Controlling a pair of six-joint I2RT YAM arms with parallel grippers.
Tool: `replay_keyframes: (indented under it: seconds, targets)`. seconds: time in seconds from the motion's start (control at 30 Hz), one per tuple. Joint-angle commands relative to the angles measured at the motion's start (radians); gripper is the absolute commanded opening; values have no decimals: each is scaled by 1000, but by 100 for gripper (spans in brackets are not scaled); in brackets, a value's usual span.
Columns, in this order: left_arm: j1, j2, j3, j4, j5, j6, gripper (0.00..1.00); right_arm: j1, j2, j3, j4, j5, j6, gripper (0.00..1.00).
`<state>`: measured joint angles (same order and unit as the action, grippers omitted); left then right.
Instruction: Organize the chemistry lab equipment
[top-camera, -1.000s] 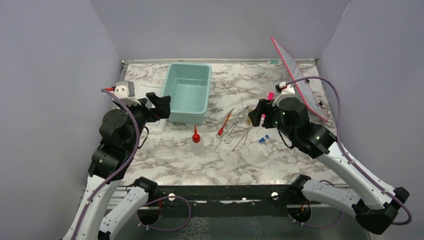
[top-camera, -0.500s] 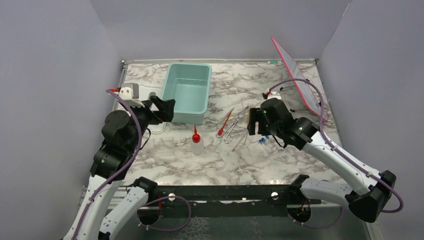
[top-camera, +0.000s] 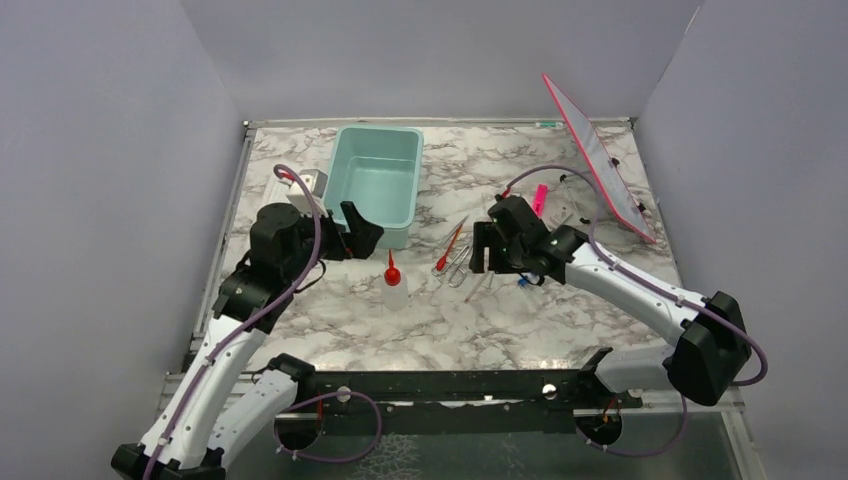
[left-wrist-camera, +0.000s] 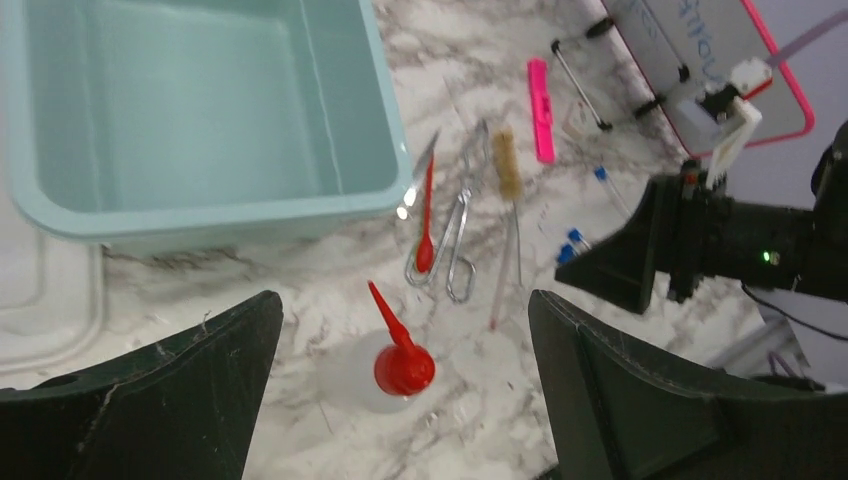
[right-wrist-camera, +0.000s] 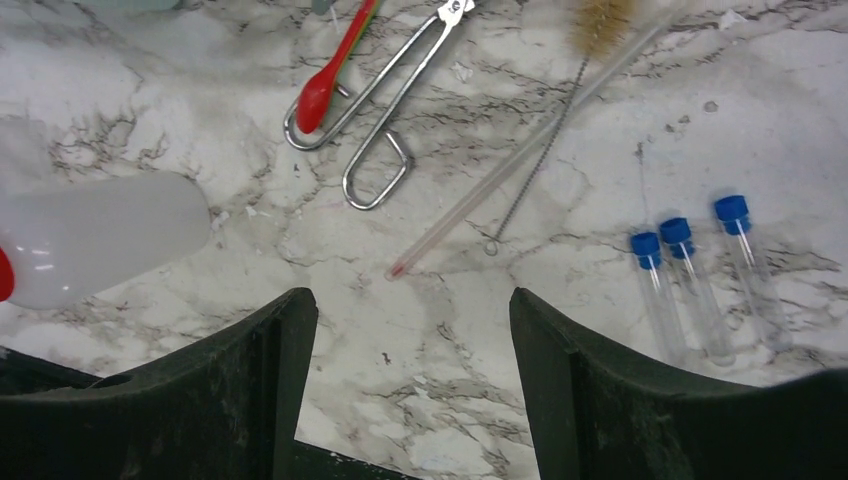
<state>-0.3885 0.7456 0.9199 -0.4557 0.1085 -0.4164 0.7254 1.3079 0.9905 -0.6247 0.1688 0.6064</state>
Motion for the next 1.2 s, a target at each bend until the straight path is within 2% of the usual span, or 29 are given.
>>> replay_keyframes:
  seconds: [0.0,0.03,0.27,0.53,0.73,1.03,1.17]
  targets:
    - [-6,13,-76,-60,271,-122,95,5,19,-24,138,-86,27,75]
    - [-12,18,-92,-69,285,-137,95,5,28,-24,152,-92,31,75]
    - [-87,108,-108,-169,124,-200,95,5,106,-25,207,-109,60,75]
    - [-318,356,-41,-194,-150,-215,99,5,150,-32,231,-105,71,75]
    - [-357,460,-21,-212,-265,-240,98,5,155,-49,256,-83,59,76]
    - [-364,491,-42,-151,-319,-254,87,5,181,-36,275,-70,19,76]
    - [-366,495,-55,-105,-294,-238,75,5,189,-28,275,-60,9,76]
